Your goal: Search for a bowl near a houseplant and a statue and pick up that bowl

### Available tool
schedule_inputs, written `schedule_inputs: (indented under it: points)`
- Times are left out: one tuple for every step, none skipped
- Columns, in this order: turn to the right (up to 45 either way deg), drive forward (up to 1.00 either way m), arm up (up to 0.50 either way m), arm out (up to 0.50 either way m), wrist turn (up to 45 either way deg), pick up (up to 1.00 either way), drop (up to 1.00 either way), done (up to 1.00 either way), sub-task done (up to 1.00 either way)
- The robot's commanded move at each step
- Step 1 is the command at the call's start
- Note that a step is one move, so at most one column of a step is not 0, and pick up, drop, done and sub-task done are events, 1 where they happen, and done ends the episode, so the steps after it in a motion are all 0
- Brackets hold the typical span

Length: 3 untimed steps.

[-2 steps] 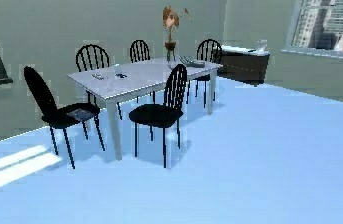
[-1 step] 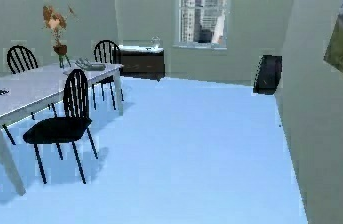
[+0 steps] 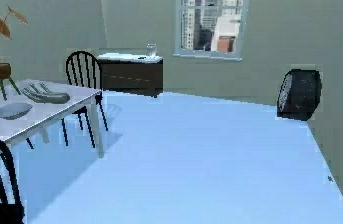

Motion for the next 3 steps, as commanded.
schedule_inputs:
  points:
    - [3.0, 0.00, 0.00, 0.00, 0.0, 0.00, 0.00, 0.00, 0.00]
    - [0.0, 0.90, 0.00, 0.00, 0.0, 0.00, 0.00, 0.00, 0.00]
    - [-45.0, 0.00, 0.00, 0.00, 0.0, 0.00, 0.00, 0.00, 0.00]
